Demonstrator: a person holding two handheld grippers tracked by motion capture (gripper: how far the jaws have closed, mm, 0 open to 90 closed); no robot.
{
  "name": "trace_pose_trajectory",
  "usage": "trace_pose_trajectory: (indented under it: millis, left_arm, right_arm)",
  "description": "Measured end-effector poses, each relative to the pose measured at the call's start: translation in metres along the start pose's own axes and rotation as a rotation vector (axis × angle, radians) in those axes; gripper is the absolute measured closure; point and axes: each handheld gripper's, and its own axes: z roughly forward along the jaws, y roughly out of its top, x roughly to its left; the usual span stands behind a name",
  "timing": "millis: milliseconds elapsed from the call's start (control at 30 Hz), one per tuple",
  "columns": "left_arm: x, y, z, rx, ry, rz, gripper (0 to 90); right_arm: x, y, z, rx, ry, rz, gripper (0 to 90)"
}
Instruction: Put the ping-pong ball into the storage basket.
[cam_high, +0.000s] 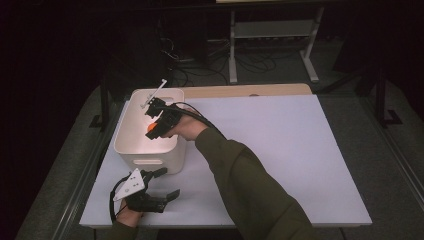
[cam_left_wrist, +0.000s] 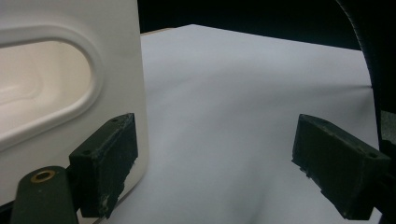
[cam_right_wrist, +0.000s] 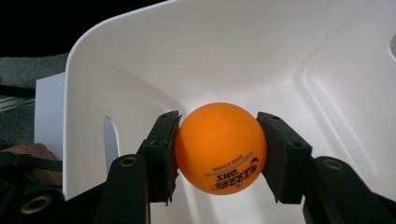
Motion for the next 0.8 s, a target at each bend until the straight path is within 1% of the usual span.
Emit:
trace_pose_trajectory:
  millis: [200,233,367,467,633,667,767,800]
  left_arm:
    - [0.000,0.000,0.000,0.003,0.002,0.005,14.0]
    - [0.000,0.000,0.000,0.003,0.002,0.007,14.0]
    - [0.000,0.000,0.000,0.004,0.001,0.003,14.0]
    - [0.000,0.000,0.000,0.003,0.002,0.009,14.0]
    - [0.000,0.000,0.000,0.002,0.002,0.007,14.0]
    - [0.000,0.000,0.000,0.001,0.002,0.007,14.0]
    - [0.000,0.000,0.000,0.003,0.002,0.007,14.0]
    - [0.000,0.000,0.000,0.001,0.002,0.008,14.0]
  right_arm:
    - [0.004,0.000,0.009,0.031,0.001,-0.020,49.6]
    - [0.005,0.000,0.010,0.039,0.001,-0.018,49.7]
    - [0.006,-0.001,0.014,0.062,-0.004,-0.030,49.7]
    - [0.007,-0.001,0.015,0.068,-0.009,-0.031,49.6]
    - [0.007,-0.001,0.016,0.069,-0.006,-0.029,49.0]
    - [0.007,-0.001,0.015,0.068,-0.005,-0.028,47.7]
    - [0.007,-0.001,0.015,0.061,-0.011,-0.022,39.2]
    - [0.006,-0.001,0.014,0.057,-0.014,-0.021,38.2]
